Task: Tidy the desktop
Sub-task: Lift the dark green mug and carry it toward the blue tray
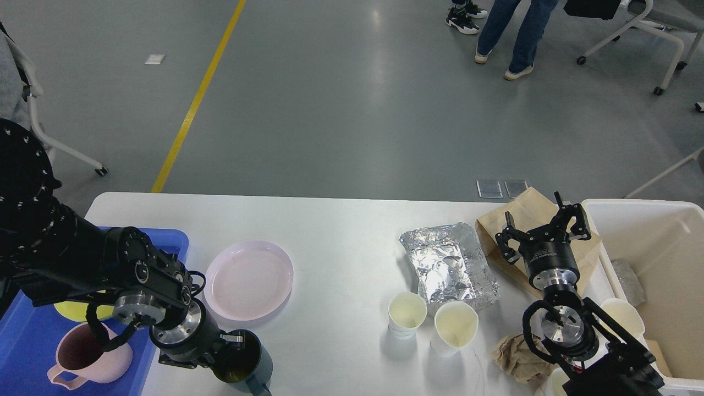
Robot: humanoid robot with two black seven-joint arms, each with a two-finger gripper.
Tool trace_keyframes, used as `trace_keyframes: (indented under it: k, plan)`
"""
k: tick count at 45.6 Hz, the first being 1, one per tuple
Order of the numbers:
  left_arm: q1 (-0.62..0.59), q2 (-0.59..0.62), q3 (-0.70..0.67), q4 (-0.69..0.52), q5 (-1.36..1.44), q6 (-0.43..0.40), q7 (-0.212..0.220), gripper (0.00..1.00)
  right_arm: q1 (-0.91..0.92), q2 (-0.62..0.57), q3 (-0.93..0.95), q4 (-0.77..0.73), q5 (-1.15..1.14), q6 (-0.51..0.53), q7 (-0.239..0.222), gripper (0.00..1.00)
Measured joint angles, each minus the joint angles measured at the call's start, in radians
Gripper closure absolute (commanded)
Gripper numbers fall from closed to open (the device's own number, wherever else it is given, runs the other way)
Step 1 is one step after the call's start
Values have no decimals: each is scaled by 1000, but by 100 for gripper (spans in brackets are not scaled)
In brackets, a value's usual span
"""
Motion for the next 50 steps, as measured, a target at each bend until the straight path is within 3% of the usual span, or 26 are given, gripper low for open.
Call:
trace_keyframes:
  k: [7,16,27,35,44,50]
  plan:
    - [-184,47,47,-75,-2,-105,-1,100,0,0,0,0,0,0,0,0]
    - [-461,75,129,-103,-3,-415,-1,100,0,0,0,0,0,0,0,0]
    - [-854,76,225,-145,-2,-682,-3,100,0,0,0,0,0,0,0,0]
    - [-1027,75,233,-147,-3,-719,-18,100,0,0,0,0,0,0,0,0]
    - [-1043,64,257,-147,-7,-720,-44,100,0,0,0,0,0,0,0,0]
    - [-1015,102,296,-121,-1,-720,-36,99,0,0,0,0,0,0,0,0]
